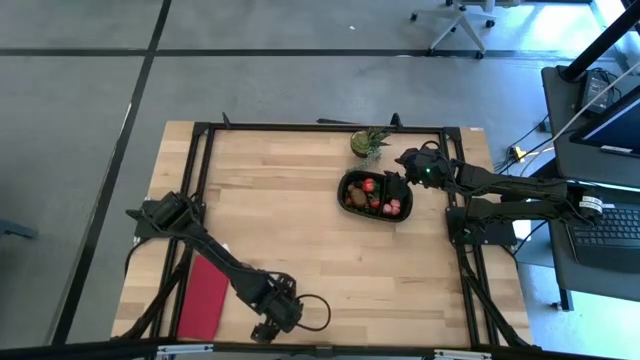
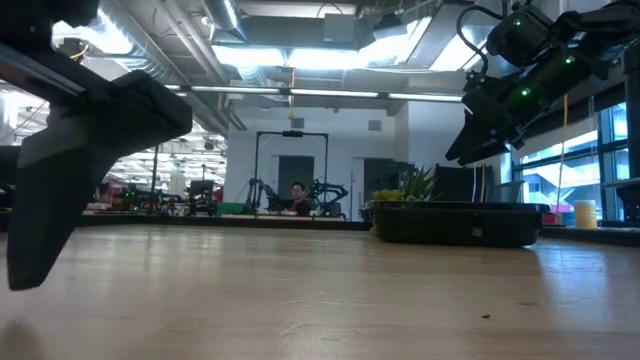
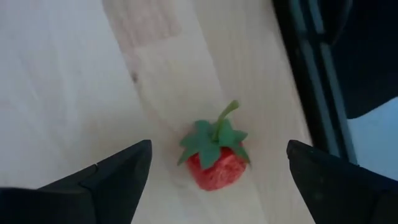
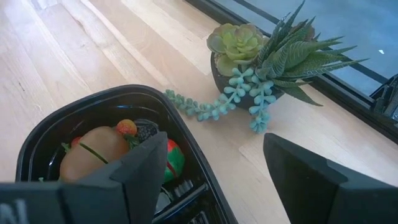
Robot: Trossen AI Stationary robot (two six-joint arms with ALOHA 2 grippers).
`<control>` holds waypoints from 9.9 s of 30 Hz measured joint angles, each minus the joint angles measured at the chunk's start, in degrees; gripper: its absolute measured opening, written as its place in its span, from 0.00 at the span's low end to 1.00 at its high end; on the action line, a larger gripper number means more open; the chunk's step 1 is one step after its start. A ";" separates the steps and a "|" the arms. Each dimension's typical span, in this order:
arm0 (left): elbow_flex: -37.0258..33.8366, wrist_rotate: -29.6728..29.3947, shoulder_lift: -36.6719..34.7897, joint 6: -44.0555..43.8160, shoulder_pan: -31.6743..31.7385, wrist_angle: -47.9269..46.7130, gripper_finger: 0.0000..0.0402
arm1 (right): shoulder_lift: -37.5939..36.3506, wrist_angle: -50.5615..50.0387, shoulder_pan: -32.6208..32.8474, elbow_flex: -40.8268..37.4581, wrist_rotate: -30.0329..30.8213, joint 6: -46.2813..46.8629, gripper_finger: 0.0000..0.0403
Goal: Pick and placing Produce into tupperware
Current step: Put the red strawberry into the of the black bin, then return to Home Position
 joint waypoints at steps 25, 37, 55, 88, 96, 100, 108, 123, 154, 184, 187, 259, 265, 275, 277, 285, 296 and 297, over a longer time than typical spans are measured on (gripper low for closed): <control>-0.07 -6.54 0.26 -6.46 -0.77 -2.43 0.91 | 0.02 0.00 -0.01 0.00 0.00 0.07 0.66; -0.07 -6.46 0.29 -8.67 -1.07 -2.19 0.91 | 0.02 0.00 0.01 0.00 0.00 0.07 0.66; 0.13 -7.31 1.59 -8.89 -1.41 -2.31 0.82 | 0.02 0.08 -0.01 -0.01 0.00 0.00 0.66; -0.07 -11.81 1.79 -1.49 -1.10 -2.15 0.35 | 0.02 0.07 -0.01 0.00 0.02 0.00 0.66; -0.17 -12.13 0.31 -1.07 1.42 -5.15 0.31 | 0.02 0.15 0.00 -0.02 0.00 0.12 0.66; -0.15 -12.33 -1.48 -1.34 3.51 -6.57 0.32 | 0.02 0.52 -0.01 -0.01 0.00 1.34 0.66; -0.13 -12.43 -5.72 4.57 11.48 -7.26 0.31 | 0.02 1.31 0.01 -0.02 -0.02 0.88 0.66; -0.02 -11.40 -7.43 25.83 36.55 18.98 0.31 | 0.02 2.21 0.00 -0.02 0.00 -6.47 0.66; -0.02 1.65 11.15 24.02 48.91 56.23 0.44 | 0.02 2.62 -0.17 -0.02 3.42 -6.01 0.66; -38.68 -1.76 -43.26 26.69 61.21 55.13 0.41 | -13.16 7.26 -8.06 -0.30 3.98 -7.87 0.66; -45.22 -2.46 -49.36 26.59 61.21 58.75 0.41 | -15.64 12.54 -7.15 -4.05 3.89 -7.89 0.66; -72.89 -12.95 -114.00 16.62 61.26 23.51 0.42 | -52.76 13.20 -3.47 -25.55 3.32 -5.95 0.66; -72.89 -12.95 -114.00 19.45 61.26 23.51 0.43 | -52.74 13.03 -3.49 -25.55 3.32 -6.20 0.66; -72.89 -12.95 -114.00 19.23 61.26 23.51 0.40 | -52.74 13.05 -3.47 -25.55 3.32 -6.23 0.66; -72.89 -12.95 -114.00 19.20 61.26 23.51 0.40 | -52.74 13.05 -3.47 -25.55 3.32 -6.19 0.66; -72.89 -12.95 -114.00 19.17 61.26 23.51 0.42 | -52.74 13.05 -3.47 -25.55 3.32 -6.25 0.66; -72.89 -12.95 -114.00 19.13 61.26 23.51 0.41 | -52.74 13.05 -3.47 -25.55 3.32 -6.23 0.66; -72.89 -12.95 -114.00 19.13 61.26 23.52 0.41 | -52.74 13.05 -3.47 -25.55 3.32 -6.21 0.66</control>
